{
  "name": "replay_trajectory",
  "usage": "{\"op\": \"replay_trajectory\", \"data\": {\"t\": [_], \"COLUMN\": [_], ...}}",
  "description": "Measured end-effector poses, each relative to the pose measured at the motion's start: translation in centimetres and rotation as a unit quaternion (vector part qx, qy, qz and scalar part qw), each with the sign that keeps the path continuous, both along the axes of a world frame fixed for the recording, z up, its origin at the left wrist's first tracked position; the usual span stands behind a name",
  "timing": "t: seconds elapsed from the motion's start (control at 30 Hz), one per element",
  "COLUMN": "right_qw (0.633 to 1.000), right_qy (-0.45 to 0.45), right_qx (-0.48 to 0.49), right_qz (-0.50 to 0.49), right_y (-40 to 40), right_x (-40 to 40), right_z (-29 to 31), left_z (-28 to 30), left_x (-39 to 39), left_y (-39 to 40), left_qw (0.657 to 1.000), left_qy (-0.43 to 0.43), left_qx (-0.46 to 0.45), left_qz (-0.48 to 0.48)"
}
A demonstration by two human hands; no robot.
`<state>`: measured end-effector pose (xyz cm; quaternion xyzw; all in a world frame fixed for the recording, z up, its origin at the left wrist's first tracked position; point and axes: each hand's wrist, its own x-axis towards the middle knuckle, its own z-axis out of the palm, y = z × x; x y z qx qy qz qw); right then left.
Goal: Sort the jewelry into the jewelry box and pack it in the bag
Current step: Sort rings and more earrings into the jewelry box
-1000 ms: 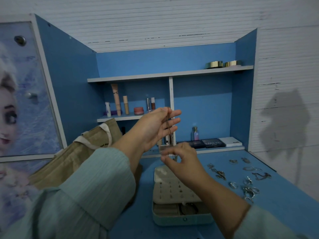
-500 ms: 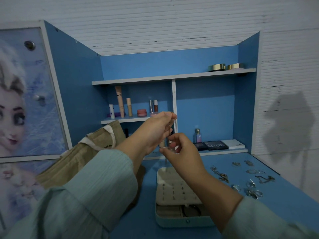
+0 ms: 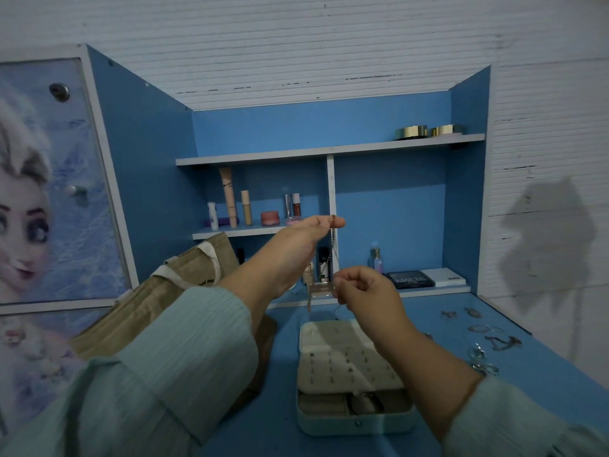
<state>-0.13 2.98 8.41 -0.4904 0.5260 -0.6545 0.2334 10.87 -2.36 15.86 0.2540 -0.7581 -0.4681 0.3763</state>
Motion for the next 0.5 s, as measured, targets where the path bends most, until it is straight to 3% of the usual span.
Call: {"op": "replay_trajectory", "data": {"t": [0.17, 0.5], "right_qw": [0.99, 0.992], "right_qy": [-0.102, 0.025], "right_qx": [0.003, 0.088], "right_qz": [0.099, 0.081], "right_y": [1.4, 3.0], "right_x": [-1.6, -4.4], "right_z": [0.2, 0.8], "left_z": [0.0, -0.1], "left_x": [0.2, 0.8], "left_y": [-0.1, -0.5], "left_qw": [1.0, 0.999], "left_qy": [0.008, -0.004], "left_qx": [0.007, 0.013], "left_qz": [-0.006, 0.038]}}
